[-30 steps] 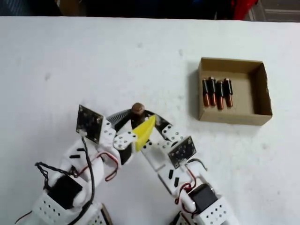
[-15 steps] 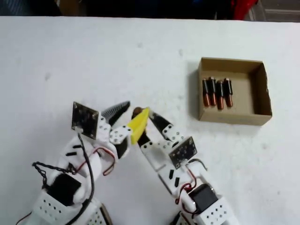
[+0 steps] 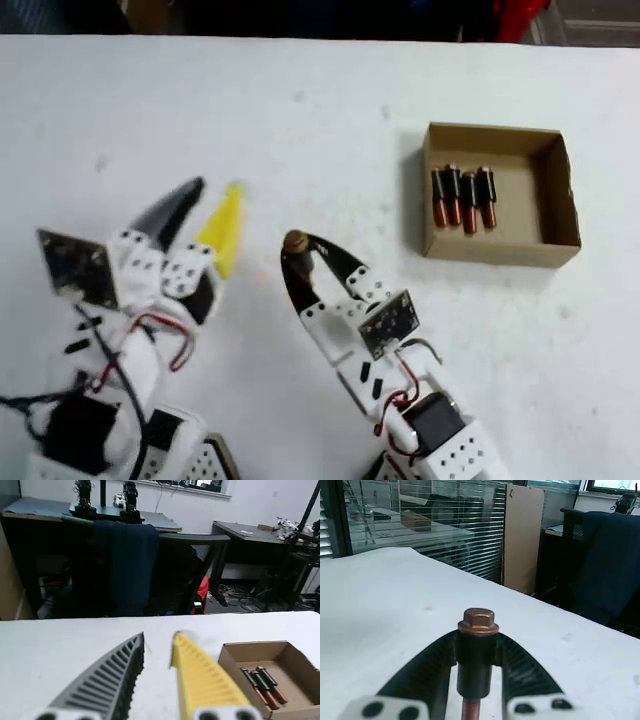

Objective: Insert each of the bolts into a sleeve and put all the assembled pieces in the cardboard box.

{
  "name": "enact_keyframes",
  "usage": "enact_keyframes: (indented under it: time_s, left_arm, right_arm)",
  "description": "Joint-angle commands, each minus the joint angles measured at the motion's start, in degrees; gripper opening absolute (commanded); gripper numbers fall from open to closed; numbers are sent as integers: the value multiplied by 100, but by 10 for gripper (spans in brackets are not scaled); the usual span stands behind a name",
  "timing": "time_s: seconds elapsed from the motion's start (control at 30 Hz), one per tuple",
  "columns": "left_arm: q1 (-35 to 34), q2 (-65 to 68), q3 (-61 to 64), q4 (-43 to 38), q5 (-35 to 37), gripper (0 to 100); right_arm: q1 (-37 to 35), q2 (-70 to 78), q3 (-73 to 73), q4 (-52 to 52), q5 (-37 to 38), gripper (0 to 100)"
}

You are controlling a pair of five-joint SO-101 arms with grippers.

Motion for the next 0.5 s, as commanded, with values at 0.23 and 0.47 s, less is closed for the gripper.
enact_keyframes:
  time_s: [0.23,0.47]
  left_arm:
    - [-1086,-31,-1530,1389,-571,20]
    - [-1253,-330,-1574,1855,-580,20]
  right_arm:
    - [259,-66,44,4,-18,17]
    - [259,-66,44,4,-18,17]
